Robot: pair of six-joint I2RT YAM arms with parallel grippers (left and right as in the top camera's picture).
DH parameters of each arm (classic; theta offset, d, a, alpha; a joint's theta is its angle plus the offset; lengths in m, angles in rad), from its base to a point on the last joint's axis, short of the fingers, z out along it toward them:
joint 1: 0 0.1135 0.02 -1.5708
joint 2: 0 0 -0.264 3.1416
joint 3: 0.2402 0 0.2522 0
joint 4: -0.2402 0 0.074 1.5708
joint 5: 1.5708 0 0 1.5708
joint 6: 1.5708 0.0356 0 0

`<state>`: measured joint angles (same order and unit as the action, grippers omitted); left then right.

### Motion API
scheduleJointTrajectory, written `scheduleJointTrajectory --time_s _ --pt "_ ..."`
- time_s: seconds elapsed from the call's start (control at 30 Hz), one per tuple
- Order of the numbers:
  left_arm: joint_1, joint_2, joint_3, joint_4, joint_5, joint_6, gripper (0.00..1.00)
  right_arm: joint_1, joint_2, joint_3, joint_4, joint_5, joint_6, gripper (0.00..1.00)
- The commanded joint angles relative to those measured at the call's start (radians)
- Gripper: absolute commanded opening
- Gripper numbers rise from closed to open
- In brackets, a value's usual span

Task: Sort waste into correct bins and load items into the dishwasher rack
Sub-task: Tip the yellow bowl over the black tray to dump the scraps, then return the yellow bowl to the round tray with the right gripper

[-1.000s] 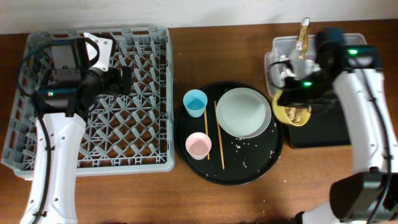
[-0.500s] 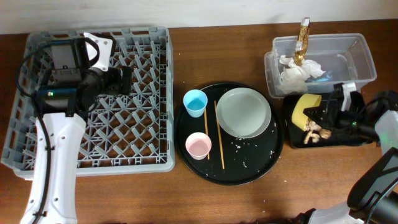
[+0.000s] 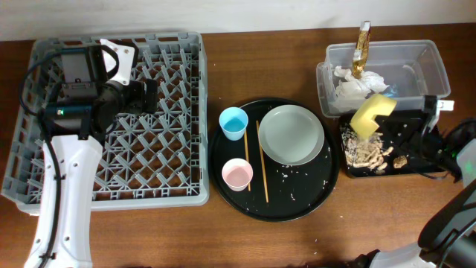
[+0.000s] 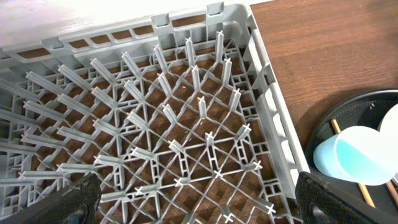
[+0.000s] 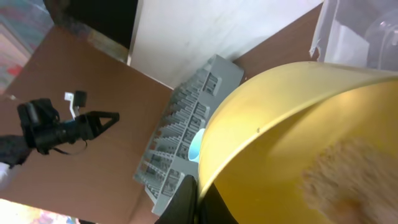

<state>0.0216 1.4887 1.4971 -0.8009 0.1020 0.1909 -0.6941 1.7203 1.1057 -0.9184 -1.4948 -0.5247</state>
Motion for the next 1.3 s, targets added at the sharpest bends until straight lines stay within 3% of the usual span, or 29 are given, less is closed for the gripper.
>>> scheduleJointTrajectory --time_s 0.0,0.6,0.73,0.83,1.0,1.27 --pt "-0.004 0.005 0.021 0.002 0.014 0.009 1.00 -0.024 -0.013 -0.004 0.000 -0.058 0.028 0.04" --pt "-0.004 0.005 0.021 0.002 0.014 0.009 0.99 -0.025 -0.063 0.018 -0.094 -0.057 0.070 0.04" --pt "-0.004 0.005 0.021 0.002 0.014 0.009 1.00 0.060 -0.095 0.057 -0.101 -0.036 0.071 0.04" --pt "-0.004 0.005 0.021 0.002 0.014 0.009 1.00 0.201 -0.128 0.120 -0.103 0.122 0.147 0.04" --pt "-0.004 0.005 0.021 0.002 0.014 0.009 1.00 0.518 -0.140 0.243 -0.103 0.558 0.397 0.04" --pt "-0.004 0.005 0.021 0.002 0.014 0.009 1.00 0.967 -0.121 0.218 -0.275 1.183 0.768 0.04"
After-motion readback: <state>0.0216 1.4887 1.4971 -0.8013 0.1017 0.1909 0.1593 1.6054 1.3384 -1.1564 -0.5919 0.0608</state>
